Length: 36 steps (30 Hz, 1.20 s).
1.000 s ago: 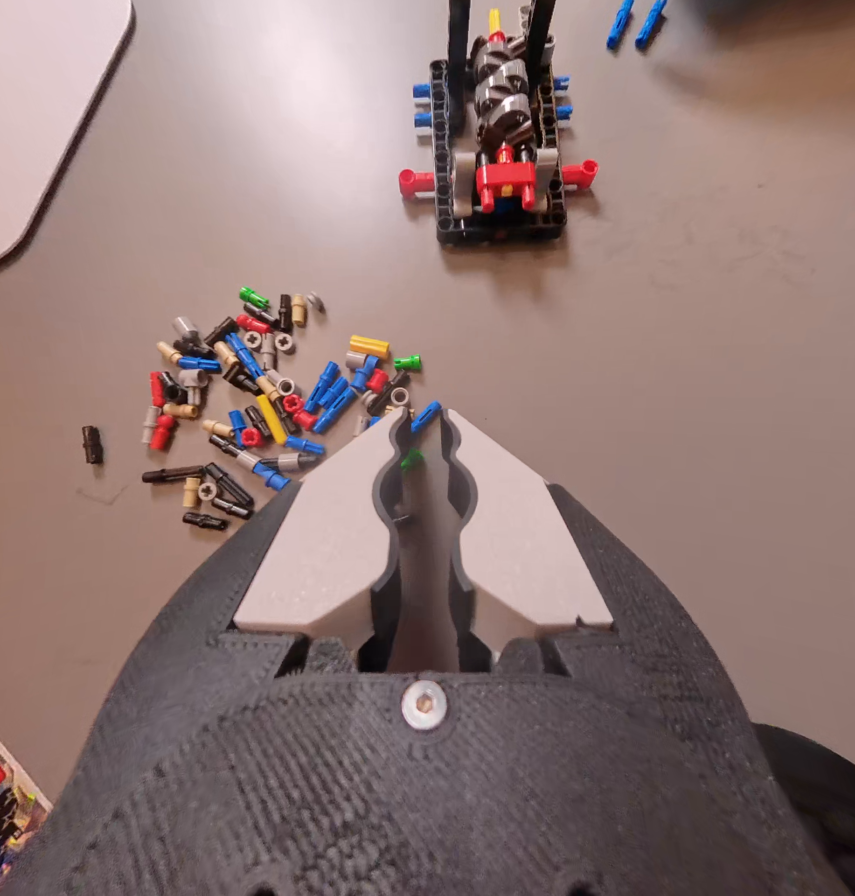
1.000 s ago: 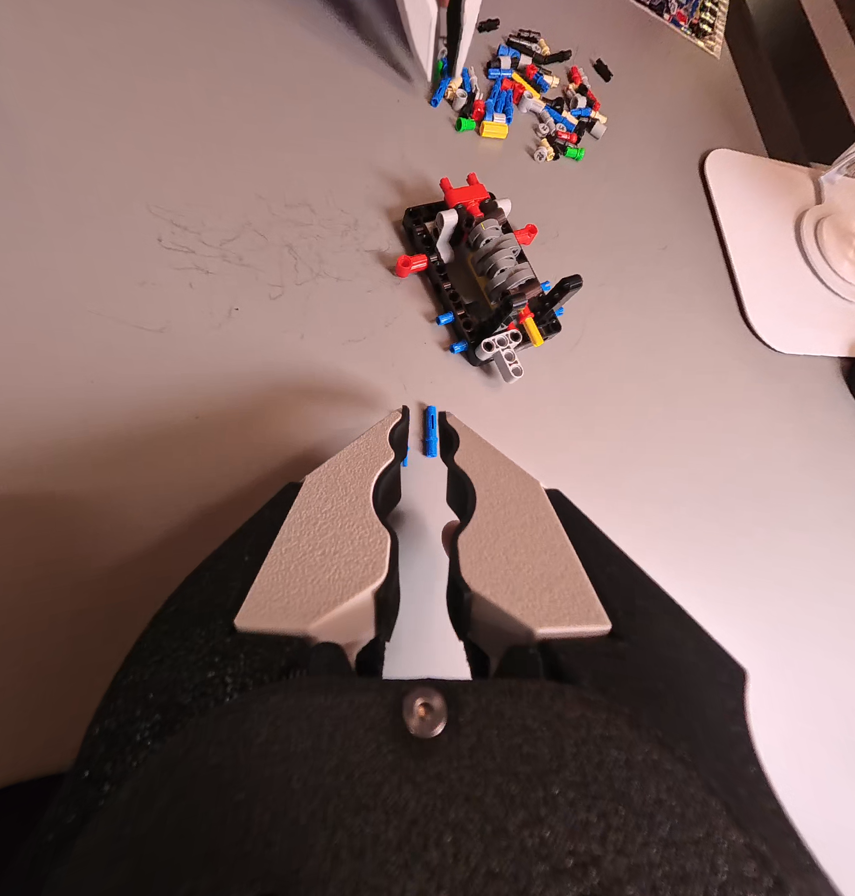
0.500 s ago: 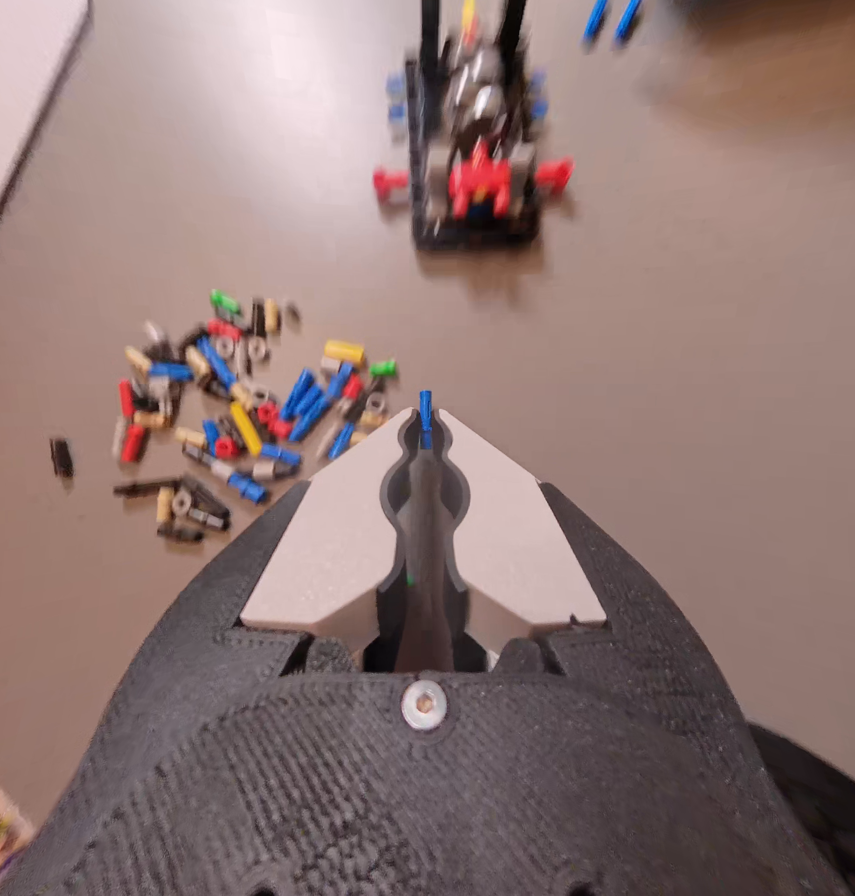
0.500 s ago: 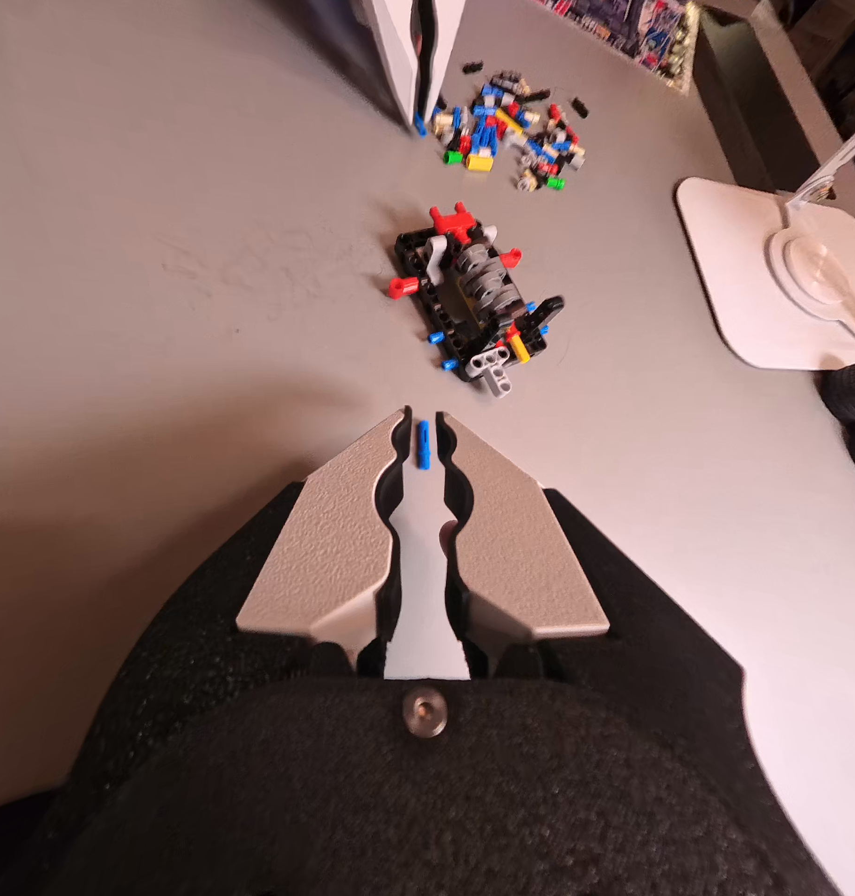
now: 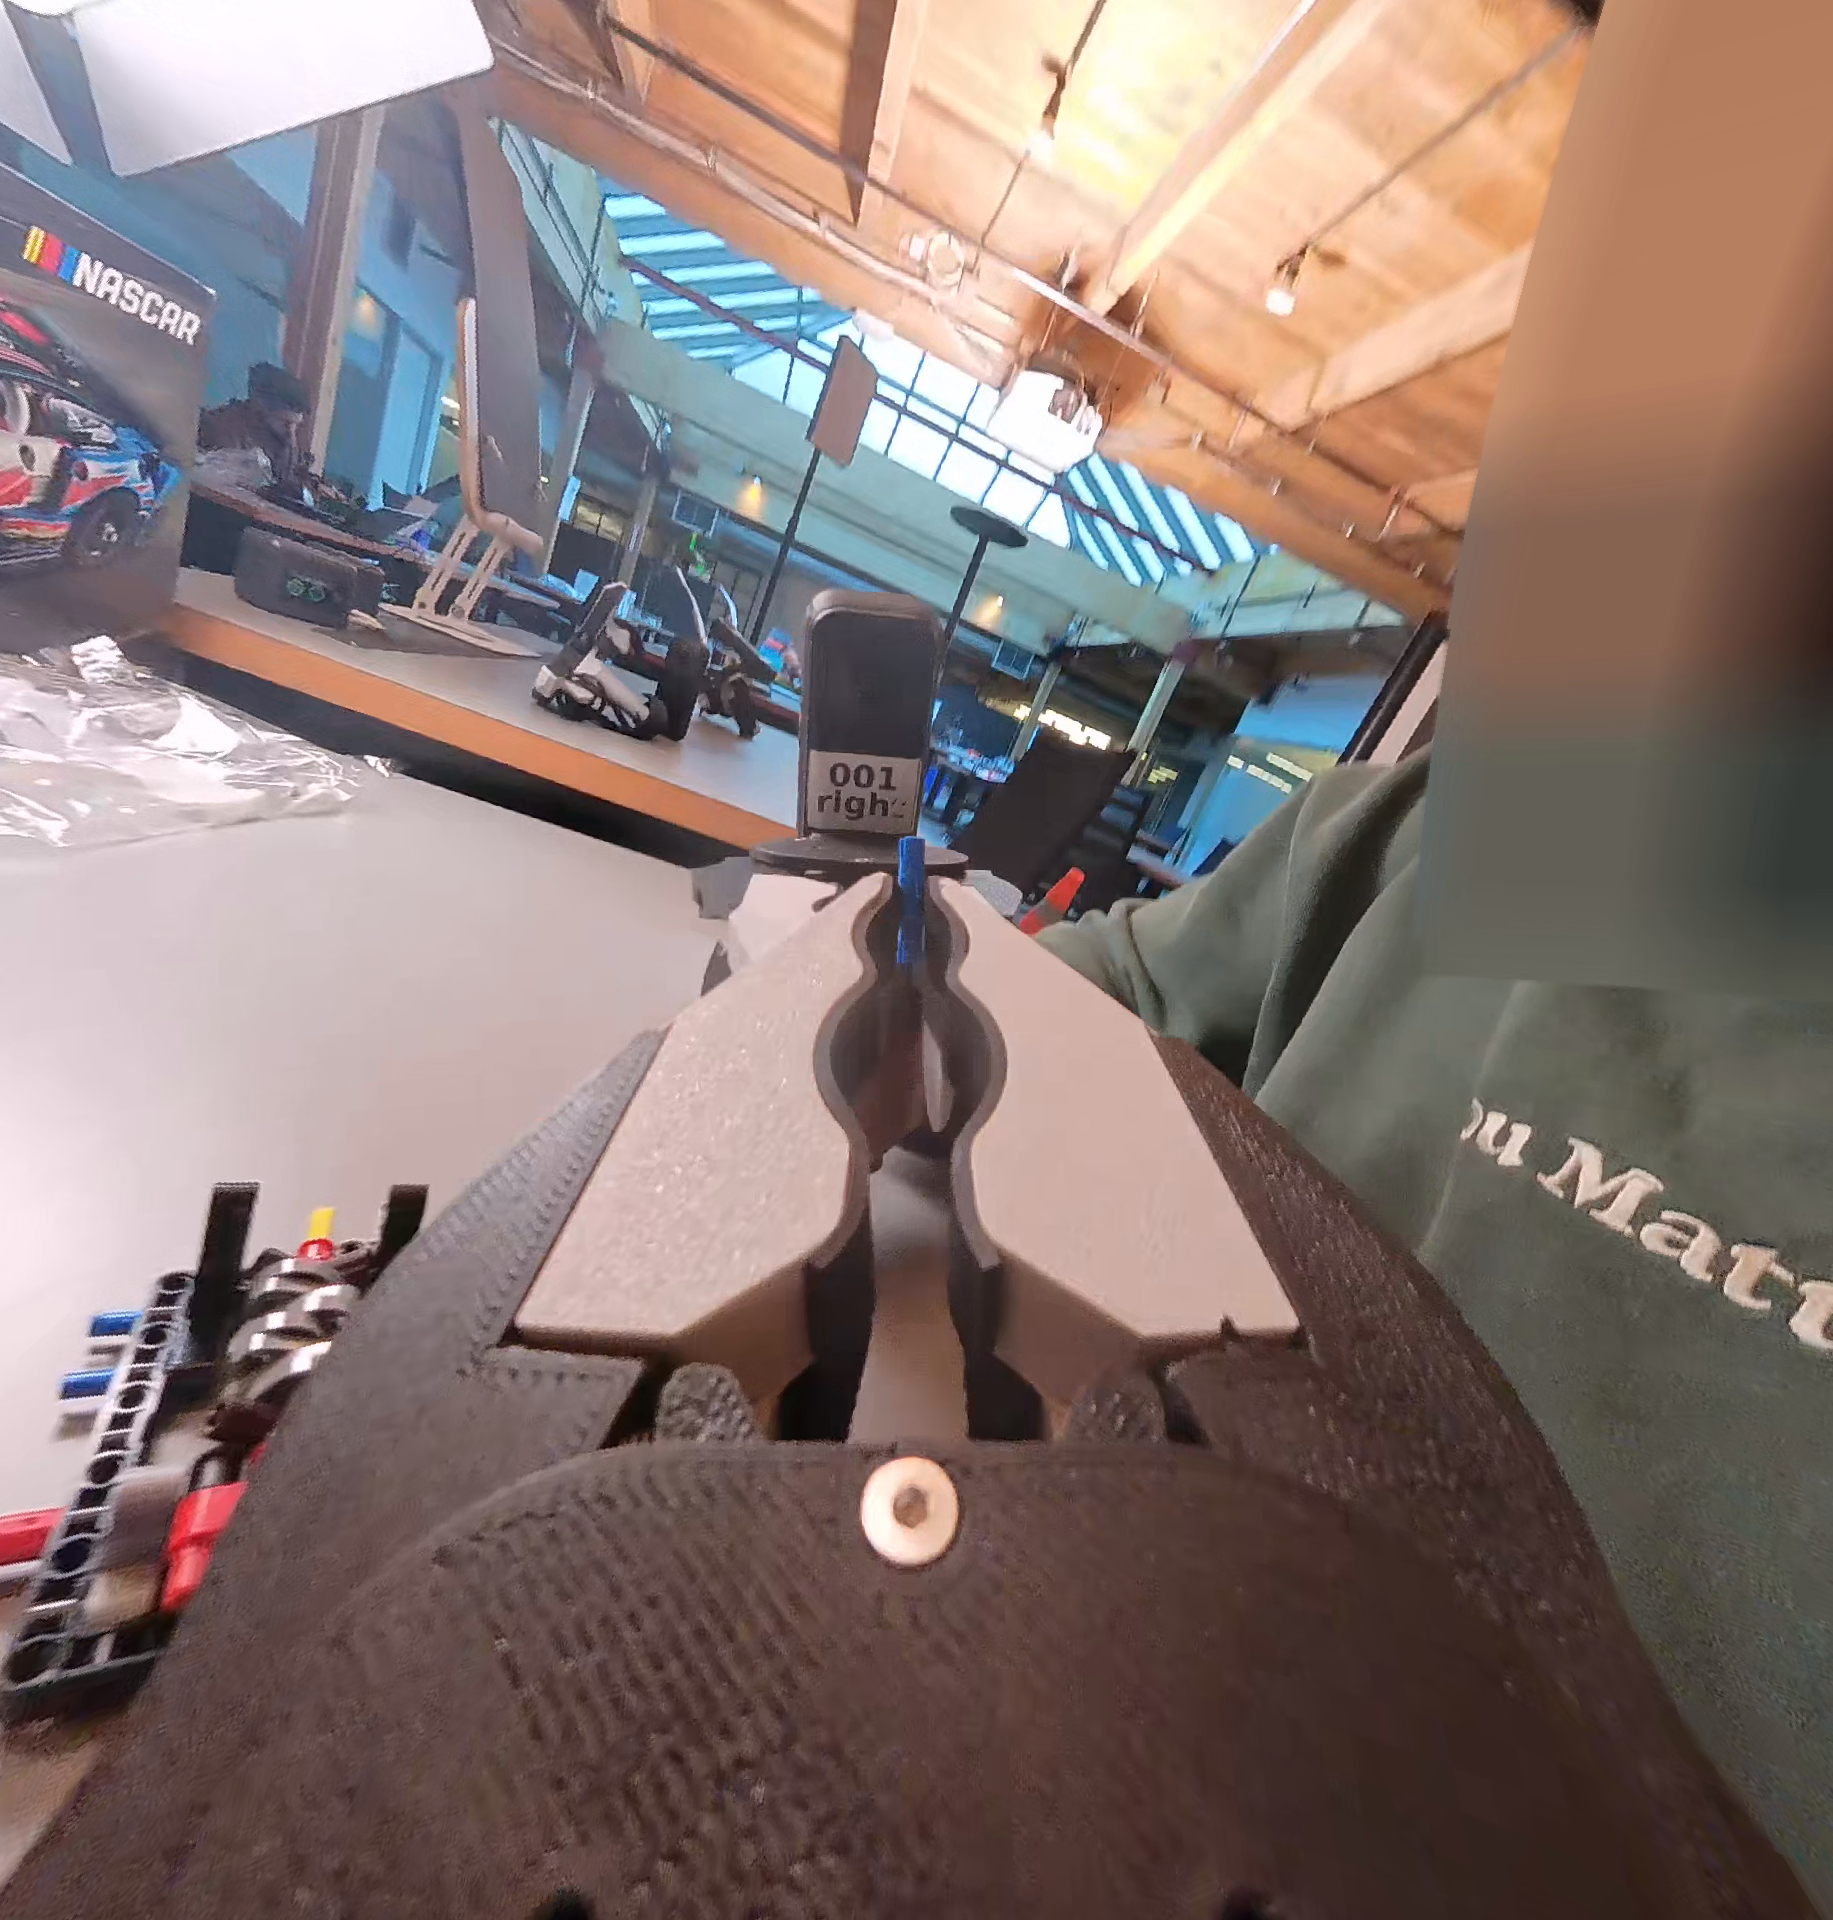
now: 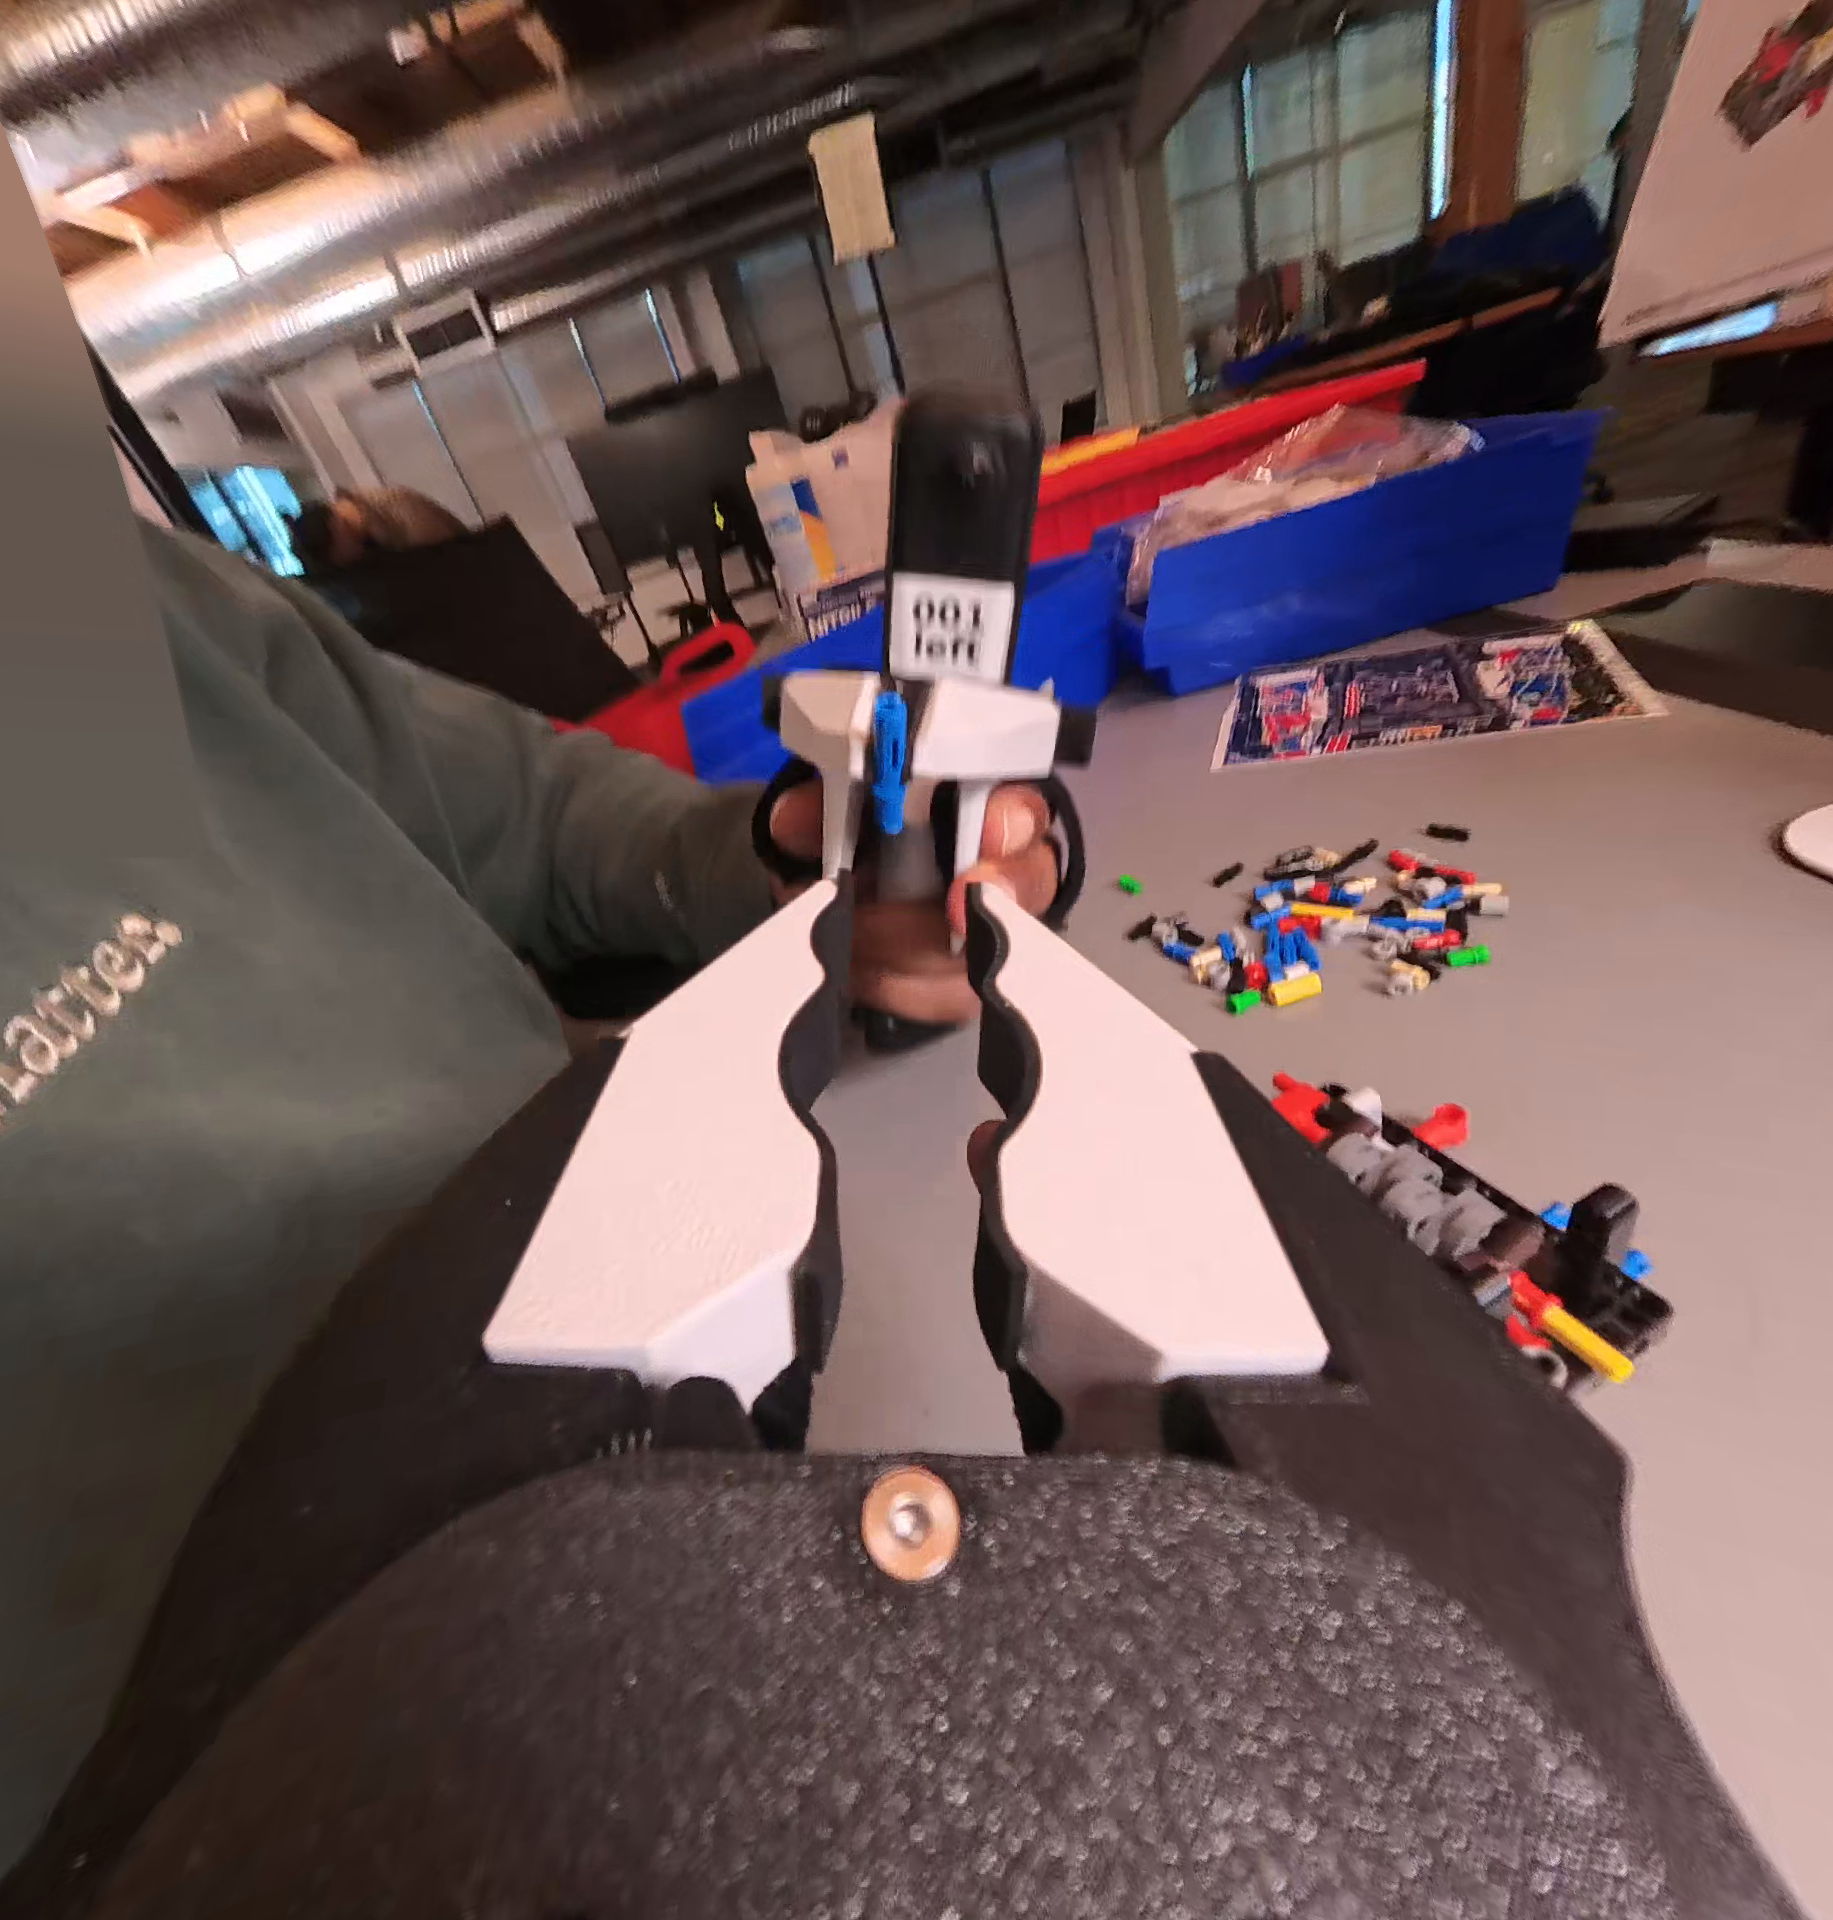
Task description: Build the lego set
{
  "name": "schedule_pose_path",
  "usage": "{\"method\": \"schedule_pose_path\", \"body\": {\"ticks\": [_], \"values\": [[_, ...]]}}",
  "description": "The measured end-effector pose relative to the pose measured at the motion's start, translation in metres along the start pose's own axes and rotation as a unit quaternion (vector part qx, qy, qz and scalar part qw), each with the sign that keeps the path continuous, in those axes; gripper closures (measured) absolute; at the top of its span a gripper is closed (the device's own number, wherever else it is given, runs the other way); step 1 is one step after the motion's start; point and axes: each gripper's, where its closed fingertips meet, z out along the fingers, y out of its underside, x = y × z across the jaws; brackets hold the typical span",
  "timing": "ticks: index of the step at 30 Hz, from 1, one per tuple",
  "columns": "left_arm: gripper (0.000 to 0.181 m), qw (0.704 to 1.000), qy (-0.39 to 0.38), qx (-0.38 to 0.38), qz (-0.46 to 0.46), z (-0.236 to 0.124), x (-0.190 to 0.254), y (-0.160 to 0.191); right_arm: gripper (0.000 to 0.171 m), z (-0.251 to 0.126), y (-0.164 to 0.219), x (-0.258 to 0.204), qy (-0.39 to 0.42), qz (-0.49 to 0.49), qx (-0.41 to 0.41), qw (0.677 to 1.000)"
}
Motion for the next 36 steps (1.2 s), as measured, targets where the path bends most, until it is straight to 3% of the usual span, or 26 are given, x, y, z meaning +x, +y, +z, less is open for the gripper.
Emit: {"method": "schedule_pose_path", "body": {"ticks": [6, 12, 16, 21, 24, 28, 36], "values": [[0.179, 0.999, 0.003, 0.014, -0.033, 0.003, -0.004, 0.004, 0.168, -0.002, -0.013, 0.001, 0.034, -0.033, 0.024, 0.999], [0.181, 1.0, -0.005, -0.016, -0.024, -0.004, -0.01, 0.011, 0.169, -0.013, -0.006, 0.008, 0.039, -0.068, -0.033, 0.996], [0.181, 0.995, -0.038, -0.092, 0.021, -0.012, -0.021, 0.027, 0.169, -0.03, 0.012, 0.019, 0.068, -0.138, -0.137, 0.979], [0.162, 0.964, -0.077, -0.224, 0.121, -0.008, -0.029, 0.064, 0.169, -0.041, 0.056, 0.025, 0.084, -0.186, -0.287, 0.936], [0.173, 0.94, -0.079, -0.29, 0.159, -0.005, -0.029, 0.09, 0.169, -0.037, 0.077, 0.021, 0.071, -0.194, -0.328, 0.922], [0.178, 0.919, -0.091, -0.328, 0.199, -0.008, -0.032, 0.102, 0.169, -0.038, 0.082, 0.02, 0.063, -0.199, -0.339, 0.917], [0.178, 0.937, -0.091, -0.292, 0.168, -0.005, -0.032, 0.097, 0.167, -0.04, 0.072, 0.019, 0.057, -0.23, -0.304, 0.923]]}}
